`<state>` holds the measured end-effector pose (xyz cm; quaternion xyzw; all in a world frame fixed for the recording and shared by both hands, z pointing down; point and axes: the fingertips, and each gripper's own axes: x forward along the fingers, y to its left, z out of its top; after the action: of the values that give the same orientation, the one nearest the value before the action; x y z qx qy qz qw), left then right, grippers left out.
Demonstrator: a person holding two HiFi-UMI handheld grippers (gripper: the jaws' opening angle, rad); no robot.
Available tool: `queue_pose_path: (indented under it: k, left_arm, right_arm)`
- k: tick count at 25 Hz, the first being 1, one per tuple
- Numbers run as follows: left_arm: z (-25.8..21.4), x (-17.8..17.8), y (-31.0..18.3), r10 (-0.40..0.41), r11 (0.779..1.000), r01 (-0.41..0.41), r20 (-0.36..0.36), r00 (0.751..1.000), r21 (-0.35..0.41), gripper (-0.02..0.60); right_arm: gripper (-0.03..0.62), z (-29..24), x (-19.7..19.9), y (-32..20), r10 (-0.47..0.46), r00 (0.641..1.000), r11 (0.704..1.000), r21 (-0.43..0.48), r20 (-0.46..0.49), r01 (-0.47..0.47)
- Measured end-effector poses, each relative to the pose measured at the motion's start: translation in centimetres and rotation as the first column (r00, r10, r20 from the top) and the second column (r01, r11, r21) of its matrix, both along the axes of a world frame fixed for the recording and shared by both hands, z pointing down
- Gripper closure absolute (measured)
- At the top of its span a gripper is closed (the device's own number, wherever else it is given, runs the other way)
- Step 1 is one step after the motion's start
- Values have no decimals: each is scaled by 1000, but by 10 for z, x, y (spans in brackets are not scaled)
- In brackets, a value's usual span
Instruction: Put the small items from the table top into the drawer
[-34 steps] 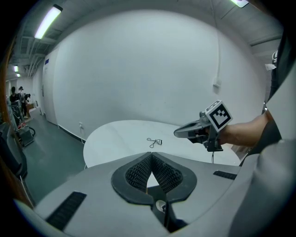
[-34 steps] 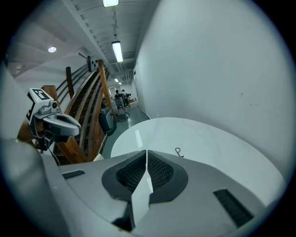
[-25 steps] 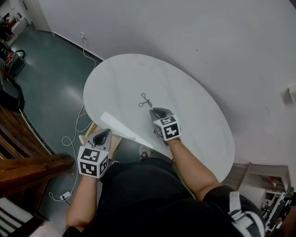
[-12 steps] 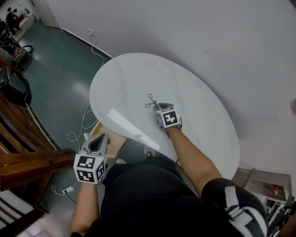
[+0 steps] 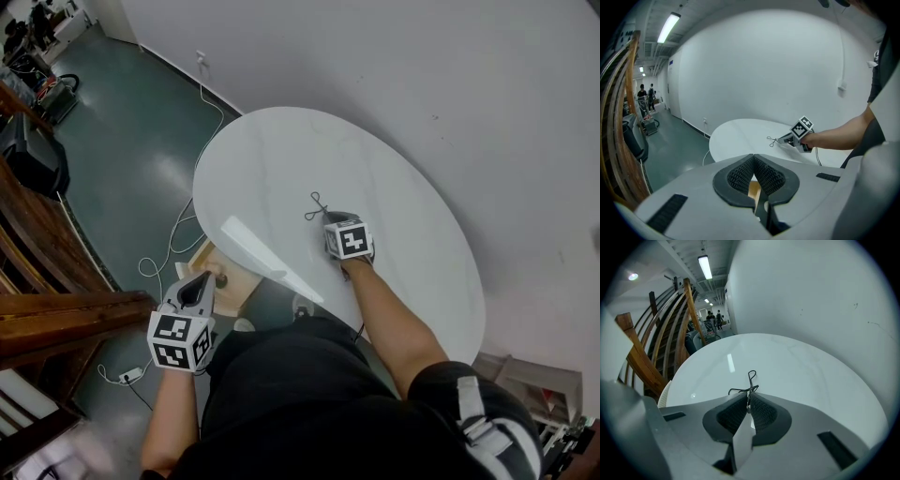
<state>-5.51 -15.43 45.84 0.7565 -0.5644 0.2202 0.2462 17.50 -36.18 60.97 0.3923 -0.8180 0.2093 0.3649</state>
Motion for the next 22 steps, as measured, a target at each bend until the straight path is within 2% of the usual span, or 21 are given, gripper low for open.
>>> queue_pose_path:
  k: [14, 22]
  left_arm:
    - [-3, -19, -4, 11, 1000, -11, -25, 1000, 27, 566]
    - [8, -45, 16, -23, 1000, 24, -28, 999, 15, 566]
  right_arm:
    - [572, -66, -39, 50, -45, 981, 998, 49, 190, 36]
    - [572, -66, -90, 102, -134, 962, 991, 23, 238, 133]
